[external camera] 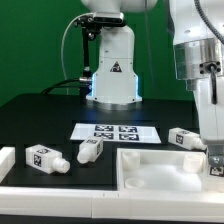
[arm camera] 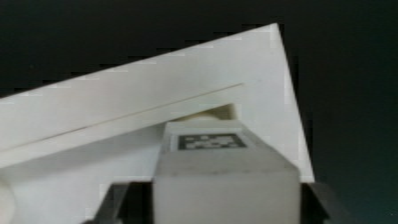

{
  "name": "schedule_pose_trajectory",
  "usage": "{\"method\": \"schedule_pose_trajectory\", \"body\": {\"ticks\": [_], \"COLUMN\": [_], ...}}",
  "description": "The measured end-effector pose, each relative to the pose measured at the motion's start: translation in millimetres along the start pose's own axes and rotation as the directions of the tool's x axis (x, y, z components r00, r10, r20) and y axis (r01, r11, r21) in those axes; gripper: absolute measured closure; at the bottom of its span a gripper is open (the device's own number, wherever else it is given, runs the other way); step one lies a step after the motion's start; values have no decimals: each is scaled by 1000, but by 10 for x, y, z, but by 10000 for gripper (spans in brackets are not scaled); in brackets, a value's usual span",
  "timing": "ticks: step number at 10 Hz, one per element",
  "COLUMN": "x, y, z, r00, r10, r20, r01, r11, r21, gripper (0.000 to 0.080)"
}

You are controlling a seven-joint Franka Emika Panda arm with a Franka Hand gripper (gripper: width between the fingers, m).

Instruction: Assemble square table

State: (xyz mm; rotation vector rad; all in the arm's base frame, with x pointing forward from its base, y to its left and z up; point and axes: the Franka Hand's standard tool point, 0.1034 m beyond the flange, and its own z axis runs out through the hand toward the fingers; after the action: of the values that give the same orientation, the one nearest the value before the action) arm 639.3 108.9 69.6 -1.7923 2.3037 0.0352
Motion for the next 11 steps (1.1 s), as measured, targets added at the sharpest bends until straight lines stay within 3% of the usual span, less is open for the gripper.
{"method": "schedule_pose_trajectory", "body": {"ticks": [1,2,3,4,5,7,8,9,10,11], "x": [-2,-20,-51,-72,-61,-45,-36,-47,-54,-50], "y": [1,43,35,46,44,39,34,2,-30,-28], "z": [3,5,-5,1,3,3,-1,-23,-35,-25], "r00": [1000,976,919,854,838,764,666,513,357,290], "r10": [-9,-218,-393,-519,-546,-645,-746,-858,-934,-957], "r20": [-1,-12,-2,8,7,11,7,-8,-4,3], "r01": [9,217,393,519,545,645,745,854,929,952], "r11": [1000,975,918,853,836,763,664,512,355,288], "r21": [-1,-46,-53,-53,-54,-55,-67,-96,-106,-109], "gripper": [511,424,253,253,168,155,150,150,150,150]}}
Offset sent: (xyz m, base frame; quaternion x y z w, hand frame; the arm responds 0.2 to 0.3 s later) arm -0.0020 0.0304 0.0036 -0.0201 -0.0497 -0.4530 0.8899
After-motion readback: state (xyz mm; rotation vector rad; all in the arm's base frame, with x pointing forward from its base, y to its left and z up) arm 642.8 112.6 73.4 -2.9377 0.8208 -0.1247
